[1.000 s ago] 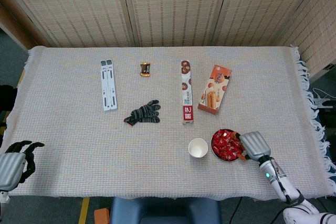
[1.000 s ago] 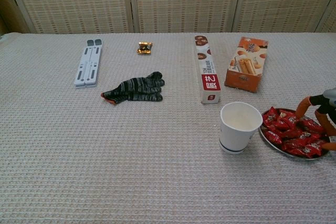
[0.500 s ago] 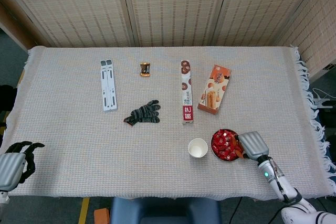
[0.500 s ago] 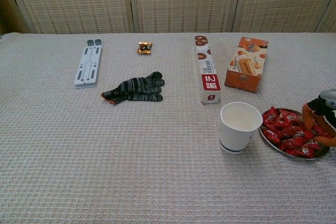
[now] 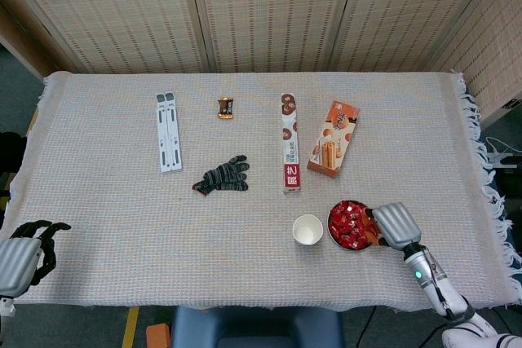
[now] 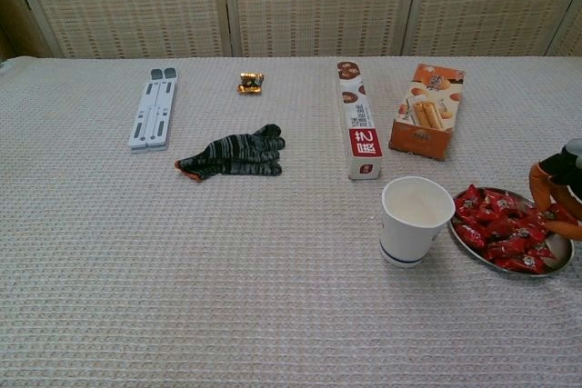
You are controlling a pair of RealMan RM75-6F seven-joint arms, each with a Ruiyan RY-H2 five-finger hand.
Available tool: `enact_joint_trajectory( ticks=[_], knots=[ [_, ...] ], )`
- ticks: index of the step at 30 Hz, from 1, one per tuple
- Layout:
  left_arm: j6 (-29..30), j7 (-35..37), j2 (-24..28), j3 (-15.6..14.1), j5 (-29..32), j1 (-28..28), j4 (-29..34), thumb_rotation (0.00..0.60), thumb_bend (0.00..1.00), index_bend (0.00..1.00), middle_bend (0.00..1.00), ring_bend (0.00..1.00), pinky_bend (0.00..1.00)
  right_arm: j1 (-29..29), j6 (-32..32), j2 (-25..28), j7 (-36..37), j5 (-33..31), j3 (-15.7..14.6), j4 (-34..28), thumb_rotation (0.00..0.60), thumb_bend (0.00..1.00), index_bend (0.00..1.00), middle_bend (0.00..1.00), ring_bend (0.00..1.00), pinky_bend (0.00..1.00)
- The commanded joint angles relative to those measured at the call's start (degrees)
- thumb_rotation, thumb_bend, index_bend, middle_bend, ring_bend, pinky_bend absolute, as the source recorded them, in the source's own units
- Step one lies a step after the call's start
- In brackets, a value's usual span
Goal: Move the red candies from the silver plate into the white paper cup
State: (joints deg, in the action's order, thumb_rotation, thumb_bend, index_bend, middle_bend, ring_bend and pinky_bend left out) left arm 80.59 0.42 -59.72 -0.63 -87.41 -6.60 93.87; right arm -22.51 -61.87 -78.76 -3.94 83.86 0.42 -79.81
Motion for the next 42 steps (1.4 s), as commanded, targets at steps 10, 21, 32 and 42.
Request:
enact_joint_trajectory(
  ticks=[10,21,32,42],
  knots=[
    [-0.08,0.46,0.29,-0.20,-0.23,0.01,0.24,0.600,0.64,0.29,0.35,0.22,0.23,-0.69,-1.78,12.33,-7.08,-0.79,1.92,-23.30,0.600,0.36,0.71,0.74,0.70,0.97],
    [0.07,0.75,0.53,-0.14,-0.12,0.08,0.33,0.600,0.64,0.29,0.35,0.22,0.23,-5.72,4.43,8.37,-11.44,-3.29,3.41,-25.13,0.600,0.36,0.71,0.74,0.70,0.97],
    [0.18,1.70,0.78,0.22,0.48,0.14,0.11,0.600,0.64,0.30,0.37,0.25,0.23,-8.61,5.67,3.34,-11.68,-5.13,5.00,-22.89,0.600,0.36,0.69,0.74,0.70,0.97],
    [0.06,1.74,0.84,0.14,0.36,0.11,0.15,0.600,0.64,0.30,0.37,0.25,0.23,-9.29,6.32,3.74,-9.91,-5.34,4.32,-22.55,0.600,0.32,0.54,0.74,0.70,0.97]
  ],
)
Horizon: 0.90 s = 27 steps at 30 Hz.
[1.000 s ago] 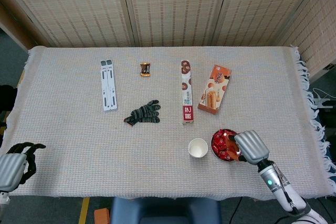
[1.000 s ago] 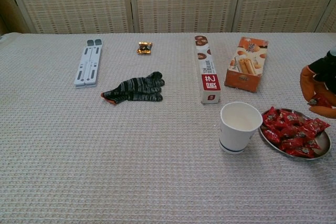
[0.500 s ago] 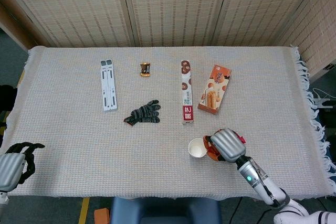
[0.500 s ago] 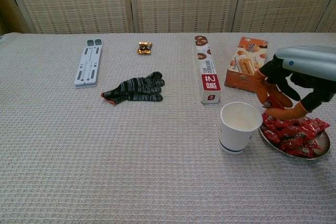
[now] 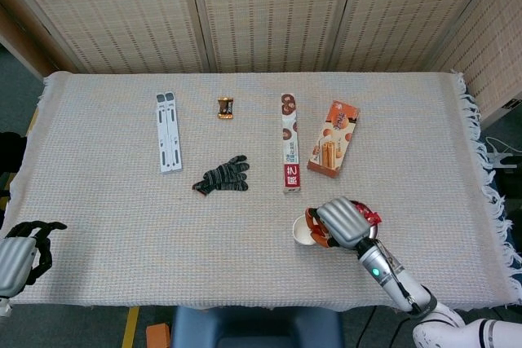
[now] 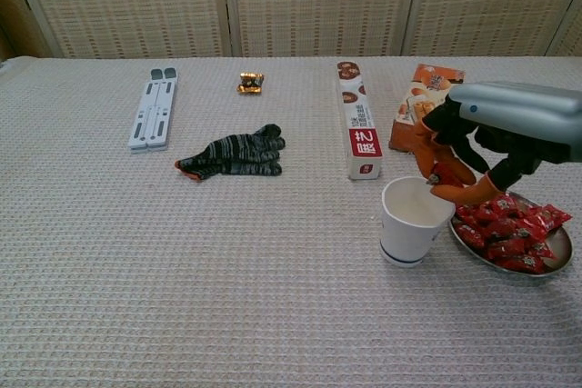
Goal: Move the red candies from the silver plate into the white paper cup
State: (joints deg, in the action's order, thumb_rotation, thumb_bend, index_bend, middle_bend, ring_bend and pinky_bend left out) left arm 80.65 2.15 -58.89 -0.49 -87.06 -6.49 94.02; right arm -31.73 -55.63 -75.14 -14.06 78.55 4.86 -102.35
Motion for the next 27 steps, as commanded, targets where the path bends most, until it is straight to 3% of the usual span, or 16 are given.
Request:
enact_joint_trajectory(
  ticks=[1,11,19,27],
  knots=[
    [0.00,0.03,0.03,0.02,0.05,0.01,0.02,0.600,0.64,0.30,0.37,0.25,0.23,-0.06,0.01,0.18,0.36,-0.01,-0.17,-0.03,0.600,0.31,0.53,0.74,0.70,0.97],
    [-0.05,-0.04,0.03,0.03,0.16,0.02,0.05,0.600,0.64,0.30,0.37,0.25,0.24,0.11,-0.85,1.06,1.76,0.32,-0.41,-0.33,0.600,0.14,0.45,0.74,0.70,0.97],
    [-0.14,-0.07,0.09,0.02,0.24,0.03,0.17,0.600,0.64,0.30,0.37,0.25,0.24,0.36,-1.73,2.32,2.90,0.88,-0.67,-0.71,0.600,0.07,0.38,0.74,0.70,0.97],
    [0.02,0.19,0.27,-0.04,0.05,0.11,0.34,0.600,0.64,0.30,0.37,0.25,0.24,2.23,-4.39,4.09,-4.70,-3.26,-1.40,0.18,0.600,0.07,0.38,0.74,0.70,0.97]
  ],
)
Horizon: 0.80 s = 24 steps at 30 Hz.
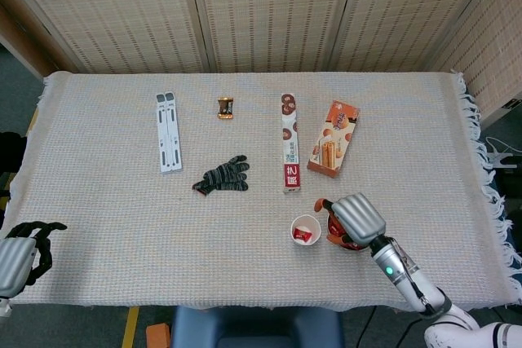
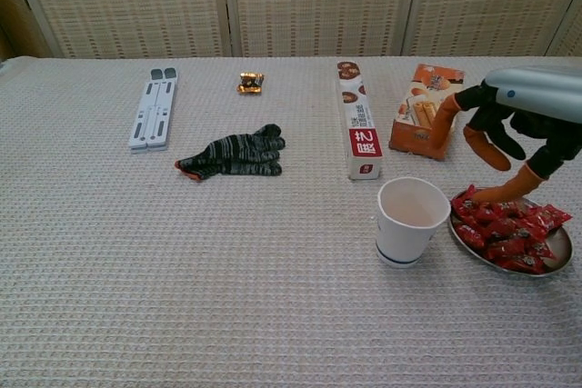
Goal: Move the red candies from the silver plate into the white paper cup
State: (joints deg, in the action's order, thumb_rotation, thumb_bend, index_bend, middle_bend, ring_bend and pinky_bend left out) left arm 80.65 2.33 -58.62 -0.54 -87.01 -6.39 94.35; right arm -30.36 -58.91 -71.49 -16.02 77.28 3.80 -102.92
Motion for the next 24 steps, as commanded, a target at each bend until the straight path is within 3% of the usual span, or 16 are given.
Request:
enact_joint_trajectory(
  ticks=[1,8,19,24],
  knots=[
    [0.05,0.03,0.00,0.01,0.01,0.03,0.02,0.600,0.64,0.30,0.37,0.25,0.24,0.96,-1.07,0.40,-3.25,-2.61,-0.45,1.03,0.600,0.07,0.38,0.74,0.70,0.97],
    [0.16,0.03,0.06,0.01,-0.02,0.09,0.12,0.600,0.64,0.30,0.37,0.25,0.24,0.78,1.69,0.12,-4.21,-6.63,-1.33,3.27,0.600,0.07,0.40,0.74,0.70,0.97],
    [0.23,0.40,0.24,-0.02,-0.12,0.15,0.11,0.600,0.64,0.30,0.38,0.25,0.24,-0.65,5.82,-4.81,-5.81,-11.09,-2.20,10.41,0.600,0.07,0.40,0.74,0.70,0.97],
    [0.45,0.43,0.24,0.05,-0.09,0.25,0.10,0.600,0.64,0.30,0.38,0.27,0.24,-1.12,7.05,-6.77,-6.13,-12.19,-2.51,13.33,0.600,0.13,0.42,0.74,0.70,0.97]
  ],
)
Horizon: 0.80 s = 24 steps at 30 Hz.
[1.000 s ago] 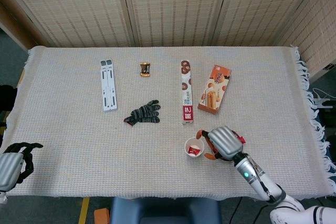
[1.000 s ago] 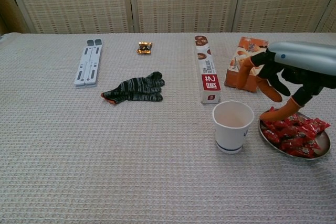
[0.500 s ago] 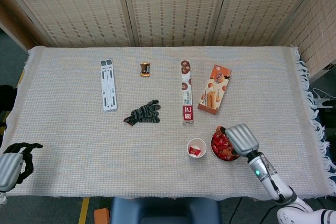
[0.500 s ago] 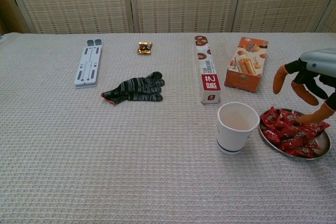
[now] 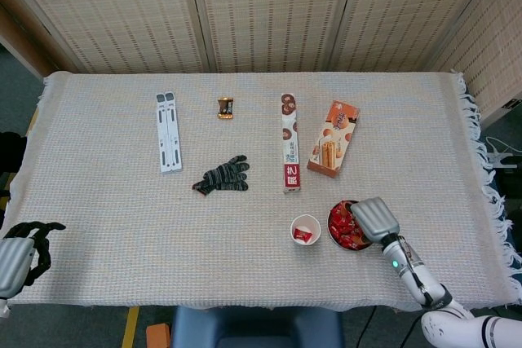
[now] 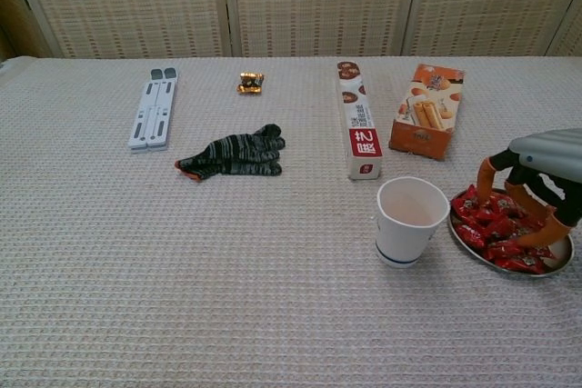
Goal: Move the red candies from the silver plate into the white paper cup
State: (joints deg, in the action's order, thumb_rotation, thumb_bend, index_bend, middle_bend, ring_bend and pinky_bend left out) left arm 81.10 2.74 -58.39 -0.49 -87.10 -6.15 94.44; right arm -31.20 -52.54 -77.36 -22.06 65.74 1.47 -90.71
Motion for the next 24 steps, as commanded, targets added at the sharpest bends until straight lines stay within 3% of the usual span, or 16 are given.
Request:
enact_joint_trajectory(
  ticks=[1,8,17,24],
  knots=[
    [0.00,0.04,0.02,-0.02,-0.04,0.01,0.02,0.600,0.64,0.30,0.38,0.27,0.24,-0.32,0.90,-1.16,0.05,-0.80,-0.21,1.53,0.600,0.14,0.42,0.74,0.70,0.97],
    [-0.14,0.09,0.09,-0.04,0.01,-0.01,0.04,0.600,0.64,0.30,0.38,0.27,0.24,-0.42,1.64,-2.70,1.38,-0.40,-0.55,4.30,0.600,0.22,0.43,0.74,0.70,0.98],
    [-0.17,0.23,0.14,-0.02,0.01,-0.01,0.02,0.600,0.64,0.31,0.39,0.27,0.24,0.17,0.49,-3.41,3.02,1.35,-0.71,5.78,0.600,0.32,0.67,0.75,0.73,0.99],
    [-0.34,0.20,0.16,-0.07,0.03,-0.05,0.05,0.600,0.64,0.30,0.39,0.27,0.24,0.83,-1.25,-2.55,3.31,2.49,-0.57,4.81,0.600,0.33,0.73,0.75,0.73,1.00]
  ],
)
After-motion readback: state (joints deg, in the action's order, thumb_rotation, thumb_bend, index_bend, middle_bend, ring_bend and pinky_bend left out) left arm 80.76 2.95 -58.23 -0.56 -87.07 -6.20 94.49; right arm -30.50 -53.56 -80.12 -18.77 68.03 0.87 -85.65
